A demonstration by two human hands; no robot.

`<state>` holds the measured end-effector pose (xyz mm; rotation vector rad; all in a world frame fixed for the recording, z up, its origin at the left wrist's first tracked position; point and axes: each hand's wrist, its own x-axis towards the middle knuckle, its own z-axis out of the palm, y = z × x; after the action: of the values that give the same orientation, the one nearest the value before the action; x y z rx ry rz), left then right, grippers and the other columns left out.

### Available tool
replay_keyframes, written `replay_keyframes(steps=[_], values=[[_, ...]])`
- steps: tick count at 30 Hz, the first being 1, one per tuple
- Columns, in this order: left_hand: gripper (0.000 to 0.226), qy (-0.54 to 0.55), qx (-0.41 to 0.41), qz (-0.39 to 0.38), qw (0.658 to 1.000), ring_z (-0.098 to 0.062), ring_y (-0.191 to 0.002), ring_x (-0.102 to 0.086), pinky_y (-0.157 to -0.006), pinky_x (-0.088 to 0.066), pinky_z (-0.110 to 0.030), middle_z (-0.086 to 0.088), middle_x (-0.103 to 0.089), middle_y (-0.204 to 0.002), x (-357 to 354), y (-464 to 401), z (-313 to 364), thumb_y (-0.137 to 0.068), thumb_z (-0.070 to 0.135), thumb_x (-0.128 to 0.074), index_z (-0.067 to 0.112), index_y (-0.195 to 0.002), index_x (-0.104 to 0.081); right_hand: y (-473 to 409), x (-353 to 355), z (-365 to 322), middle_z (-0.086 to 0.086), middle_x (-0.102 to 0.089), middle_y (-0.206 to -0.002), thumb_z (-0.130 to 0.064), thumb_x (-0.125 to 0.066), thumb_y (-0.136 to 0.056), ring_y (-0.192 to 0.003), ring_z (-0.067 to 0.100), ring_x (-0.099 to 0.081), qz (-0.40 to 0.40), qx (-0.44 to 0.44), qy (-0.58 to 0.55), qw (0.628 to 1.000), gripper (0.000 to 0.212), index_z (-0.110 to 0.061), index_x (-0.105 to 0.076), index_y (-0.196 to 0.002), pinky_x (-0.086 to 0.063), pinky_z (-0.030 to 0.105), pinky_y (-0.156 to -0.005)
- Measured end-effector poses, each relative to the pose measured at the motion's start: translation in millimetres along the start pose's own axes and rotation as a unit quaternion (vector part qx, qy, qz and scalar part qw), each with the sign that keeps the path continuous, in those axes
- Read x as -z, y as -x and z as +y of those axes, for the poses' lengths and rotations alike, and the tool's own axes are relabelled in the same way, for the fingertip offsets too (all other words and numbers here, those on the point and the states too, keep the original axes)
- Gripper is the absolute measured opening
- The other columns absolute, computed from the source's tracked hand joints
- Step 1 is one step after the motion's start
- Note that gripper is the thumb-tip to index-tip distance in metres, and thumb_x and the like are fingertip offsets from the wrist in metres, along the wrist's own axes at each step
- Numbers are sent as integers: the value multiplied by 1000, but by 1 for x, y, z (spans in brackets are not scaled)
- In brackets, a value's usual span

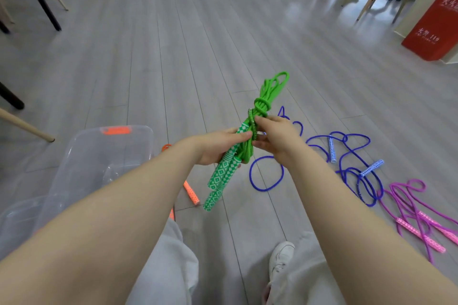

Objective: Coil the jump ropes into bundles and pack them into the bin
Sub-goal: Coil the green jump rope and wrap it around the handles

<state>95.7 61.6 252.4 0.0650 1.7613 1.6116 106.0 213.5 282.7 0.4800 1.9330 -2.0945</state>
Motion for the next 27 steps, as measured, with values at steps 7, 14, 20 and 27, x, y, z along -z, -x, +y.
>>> replay_keyframes(steps=[7, 14, 20, 27], values=[[29, -34, 28, 45, 998, -23, -69, -60, -65, -51, -35, -10, -58, -86, 47, -38, -19, -101, 30, -49, 16, -127, -47, -69, -29, 36, 10, -68, -93, -17, -54, -99, -69, 19, -65, -9, -32, -13, 999, 18, -5, -60, -110, -58, 22, -58], [38, -82, 77, 191, 975, -26, -81, -67, -75, -58, -40, -12, -65, -100, 97, -81, -101, -84, 43, -60, 21, -114, -55, -144, -75, 116, 20, -69, -109, -7, -45, -95, -88, 28, -67, -27, -72, 49, 996, 21, -7, -65, -99, -56, 28, -63], [16, -103, 133, 315, 934, -21, -89, -55, -67, -43, -28, -7, -58, -98, 117, -114, -177, -97, 25, -53, 19, -112, -50, -175, -101, 198, 4, -56, -109, -18, -48, -96, -92, 19, -54, -69, -71, 208, 973, 41, -12, -50, -136, -49, 38, -85], [45, -154, 237, 398, 873, -39, -114, -57, -95, -46, -42, -21, -59, -127, 142, -137, -251, -93, 30, -55, 9, -131, -43, -193, -95, 241, 3, -59, -100, -13, -47, -93, -81, 20, -54, -46, -78, 277, 957, 36, -14, -52, -129, -45, 30, -78]])
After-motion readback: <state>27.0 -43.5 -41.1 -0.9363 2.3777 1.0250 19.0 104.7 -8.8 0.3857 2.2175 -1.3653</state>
